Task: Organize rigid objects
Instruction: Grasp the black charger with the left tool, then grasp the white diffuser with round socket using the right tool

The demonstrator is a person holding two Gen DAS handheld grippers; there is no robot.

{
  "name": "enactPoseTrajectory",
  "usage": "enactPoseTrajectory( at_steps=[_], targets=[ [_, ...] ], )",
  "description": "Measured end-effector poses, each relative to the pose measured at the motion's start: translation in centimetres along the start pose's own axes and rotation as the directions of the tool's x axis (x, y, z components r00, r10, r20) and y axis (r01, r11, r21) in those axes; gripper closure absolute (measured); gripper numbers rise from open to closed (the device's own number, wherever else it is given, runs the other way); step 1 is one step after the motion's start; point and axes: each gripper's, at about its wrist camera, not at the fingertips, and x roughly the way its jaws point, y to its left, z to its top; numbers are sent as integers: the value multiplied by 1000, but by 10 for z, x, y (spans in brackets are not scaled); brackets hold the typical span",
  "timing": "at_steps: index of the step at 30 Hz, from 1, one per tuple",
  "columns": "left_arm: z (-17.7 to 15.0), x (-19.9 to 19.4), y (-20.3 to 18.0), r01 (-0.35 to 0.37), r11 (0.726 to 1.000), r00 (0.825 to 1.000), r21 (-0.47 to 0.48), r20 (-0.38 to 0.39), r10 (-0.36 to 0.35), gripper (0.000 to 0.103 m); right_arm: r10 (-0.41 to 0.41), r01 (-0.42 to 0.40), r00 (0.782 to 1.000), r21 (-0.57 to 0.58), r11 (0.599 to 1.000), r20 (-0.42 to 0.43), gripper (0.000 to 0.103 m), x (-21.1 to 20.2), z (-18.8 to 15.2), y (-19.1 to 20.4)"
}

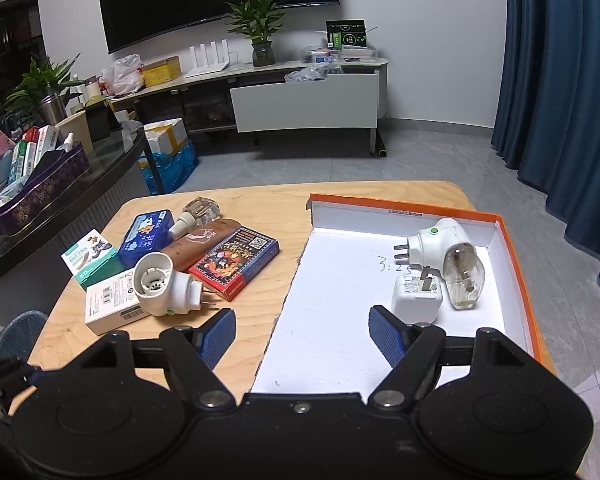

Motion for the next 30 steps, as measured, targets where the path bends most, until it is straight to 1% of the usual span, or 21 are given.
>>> enactPoseTrajectory(
  at_steps=[3, 5, 7, 11, 15, 19, 22, 25, 27, 30],
  targets=[
    [-1, 9, 1, -8, 1000, 1000, 15, -7, 8, 34, -1, 1, 1000, 13, 1000, 1, 16, 1, 2, 1],
    [-2, 12, -1, -30, 999, 1000, 30, 1, 30, 38, 5, -4, 1000, 17, 1000, -3, 16, 2, 2, 1],
    [-3, 10, -2, -49, 998, 999, 36, 10, 49, 47, 2, -2, 1000, 4, 1000, -4, 16, 3, 3, 5],
    [-10, 4, -1, -50, 999, 998, 20, 33, 50, 47, 8, -8, 1000, -17, 1000, -18, 16, 9, 2, 11],
    [-12, -2, 3, -57, 998, 997, -31, 57, 59, 47, 35, -37, 998, -42, 998, -44, 16, 18, 0, 22],
    [-6, -10, 11, -71, 995, 993, -76, 87, 78, 47, 100, -106, 992, -81, 991, -76, 16, 32, -1, 41],
    [-2, -14, 18, -90, 990, 990, -105, 102, 101, 47, 164, -177, 981, -127, 976, -107, 16, 45, -1, 60],
    [0, -18, 26, -103, 985, 986, -141, 113, 120, 47, 199, -217, 972, -145, 965, -128, 15, 61, 0, 81],
    [1, -22, 31, -108, 981, 984, -160, 121, 128, 47, 208, -228, 968, -143, 963, -143, 15, 74, 3, 92],
    [2, -27, 37, -111, 977, 982, -183, 133, 136, 47, 198, -218, 967, -123, 968, -159, 15, 95, 8, 105]
  ],
)
